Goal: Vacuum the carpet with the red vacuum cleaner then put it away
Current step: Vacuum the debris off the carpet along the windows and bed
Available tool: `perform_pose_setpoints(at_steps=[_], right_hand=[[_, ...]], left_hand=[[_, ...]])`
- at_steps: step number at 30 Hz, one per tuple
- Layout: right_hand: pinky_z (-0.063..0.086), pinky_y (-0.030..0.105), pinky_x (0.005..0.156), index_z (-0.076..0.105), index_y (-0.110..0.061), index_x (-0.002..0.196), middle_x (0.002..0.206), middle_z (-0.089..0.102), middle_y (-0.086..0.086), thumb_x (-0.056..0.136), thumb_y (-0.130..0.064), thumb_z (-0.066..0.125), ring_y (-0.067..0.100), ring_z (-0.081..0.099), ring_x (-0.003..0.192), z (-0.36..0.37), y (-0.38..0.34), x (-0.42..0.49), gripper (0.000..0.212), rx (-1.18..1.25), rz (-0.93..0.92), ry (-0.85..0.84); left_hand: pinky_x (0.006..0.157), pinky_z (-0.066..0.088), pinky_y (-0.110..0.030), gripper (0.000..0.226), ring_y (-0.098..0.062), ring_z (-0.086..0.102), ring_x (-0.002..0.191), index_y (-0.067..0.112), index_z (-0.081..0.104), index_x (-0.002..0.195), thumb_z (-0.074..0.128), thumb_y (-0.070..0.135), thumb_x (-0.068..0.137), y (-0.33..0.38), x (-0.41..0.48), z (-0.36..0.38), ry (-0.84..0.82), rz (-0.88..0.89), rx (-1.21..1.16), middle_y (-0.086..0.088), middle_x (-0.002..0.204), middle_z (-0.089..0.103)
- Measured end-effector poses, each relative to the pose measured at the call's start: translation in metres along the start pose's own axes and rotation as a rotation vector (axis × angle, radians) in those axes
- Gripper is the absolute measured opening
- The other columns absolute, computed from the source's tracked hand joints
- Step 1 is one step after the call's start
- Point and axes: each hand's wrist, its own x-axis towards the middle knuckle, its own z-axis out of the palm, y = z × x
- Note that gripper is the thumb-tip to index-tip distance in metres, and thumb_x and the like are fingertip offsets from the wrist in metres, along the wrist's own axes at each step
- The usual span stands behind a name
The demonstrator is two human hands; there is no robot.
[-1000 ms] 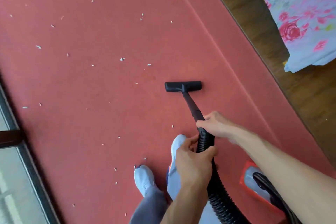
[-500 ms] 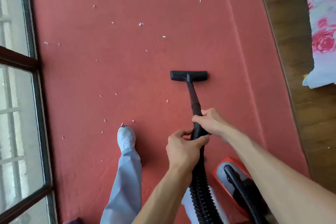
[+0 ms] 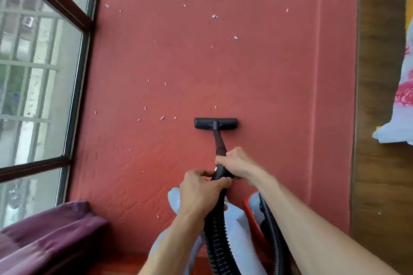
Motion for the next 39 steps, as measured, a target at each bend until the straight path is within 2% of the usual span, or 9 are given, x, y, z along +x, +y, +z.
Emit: perform_pose_setpoints(at_steps=[6, 11, 14, 19, 25, 28, 31, 35, 39], right_hand=[[0.032, 0.027, 0.051, 0.052, -0.012, 0.076, 0.074, 0.052, 0.002, 0.085, -0.022, 0.061, 0.022, 0.05, 0.069, 0.05, -0.031, 0.004, 0.016, -0.117, -0.029, 0.126], [0.047, 0.034, 0.094, 0.055, -0.004, 0.133, 0.13, 0.061, 0.011, 0.088, -0.029, 0.063, 0.03, 0.058, 0.117, 0.074, -0.057, 0.027, 0.053, -0.089, -0.055, 0.223], [0.051, 0.041, 0.09, 0.066, -0.006, 0.113, 0.114, 0.069, 0.013, 0.086, -0.034, 0.066, 0.03, 0.065, 0.105, 0.086, -0.068, 0.038, 0.039, -0.044, -0.095, 0.262], [0.041, 0.025, 0.055, 0.071, -0.005, 0.089, 0.078, 0.062, 0.006, 0.086, -0.028, 0.066, 0.02, 0.056, 0.068, 0.095, -0.067, 0.019, 0.024, -0.028, -0.113, 0.239], [0.046, 0.034, 0.071, 0.072, -0.01, 0.072, 0.071, 0.063, 0.004, 0.066, -0.035, 0.07, 0.022, 0.061, 0.071, 0.108, -0.051, 0.006, 0.026, -0.002, -0.045, 0.122], [0.047, 0.032, 0.076, 0.072, -0.01, 0.095, 0.089, 0.067, 0.005, 0.078, -0.029, 0.072, 0.019, 0.06, 0.078, 0.114, -0.053, 0.016, 0.025, 0.023, -0.089, 0.112], [0.047, 0.029, 0.097, 0.057, -0.009, 0.135, 0.123, 0.064, 0.005, 0.088, -0.026, 0.071, 0.016, 0.061, 0.104, 0.121, -0.059, 0.021, 0.052, 0.016, -0.121, 0.112], [0.045, 0.026, 0.093, 0.049, -0.007, 0.142, 0.138, 0.057, 0.004, 0.09, -0.029, 0.069, 0.017, 0.058, 0.114, 0.124, -0.071, 0.022, 0.06, -0.065, -0.183, 0.103], [0.043, 0.026, 0.069, 0.07, -0.008, 0.111, 0.098, 0.068, 0.001, 0.087, -0.033, 0.067, 0.013, 0.059, 0.077, 0.119, -0.073, 0.013, 0.035, -0.218, -0.152, 0.047]], left_hand=[[0.061, 0.061, -0.04, 0.017, -0.023, 0.066, 0.046, 0.015, 0.075, 0.096, 0.08, 0.018, 0.08, -0.036, 0.015, -0.033, 0.052, 0.027, -0.171, -0.001, 0.061, 0.068], [0.065, 0.063, -0.041, 0.032, -0.03, 0.074, 0.061, 0.017, 0.072, 0.111, 0.08, 0.028, 0.081, -0.042, 0.049, -0.055, 0.061, 0.079, -0.233, -0.003, 0.084, 0.074], [0.06, 0.062, -0.036, 0.034, -0.028, 0.074, 0.06, 0.017, 0.07, 0.113, 0.079, 0.027, 0.081, -0.041, 0.062, -0.071, 0.072, 0.11, -0.263, -0.001, 0.077, 0.073], [0.07, 0.062, -0.044, 0.034, -0.026, 0.075, 0.072, 0.022, 0.068, 0.09, 0.081, 0.033, 0.061, -0.05, 0.049, -0.092, 0.029, 0.136, -0.239, -0.006, 0.078, 0.075], [0.062, 0.053, -0.033, 0.036, -0.019, 0.07, 0.08, 0.021, 0.06, 0.09, 0.081, 0.037, 0.067, -0.066, 0.032, -0.102, 0.048, 0.155, -0.105, 0.002, 0.084, 0.07], [0.066, 0.049, -0.029, 0.037, -0.016, 0.067, 0.086, 0.021, 0.059, 0.096, 0.08, 0.04, 0.071, -0.068, 0.039, -0.101, 0.083, 0.135, -0.083, 0.004, 0.088, 0.067], [0.076, 0.054, -0.031, 0.035, -0.017, 0.068, 0.088, 0.02, 0.061, 0.1, 0.078, 0.039, 0.075, -0.072, 0.048, -0.095, 0.103, 0.092, -0.13, 0.005, 0.088, 0.066], [0.072, 0.057, -0.034, 0.027, -0.02, 0.069, 0.078, 0.011, 0.068, 0.085, 0.077, 0.033, 0.074, -0.069, 0.052, -0.102, 0.136, 0.096, -0.155, 0.0, 0.076, 0.071], [0.055, 0.043, -0.029, 0.033, -0.015, 0.053, 0.057, 0.003, 0.069, 0.079, 0.08, 0.033, 0.069, -0.07, 0.041, -0.119, 0.067, 0.159, -0.126, -0.001, 0.064, 0.061]])
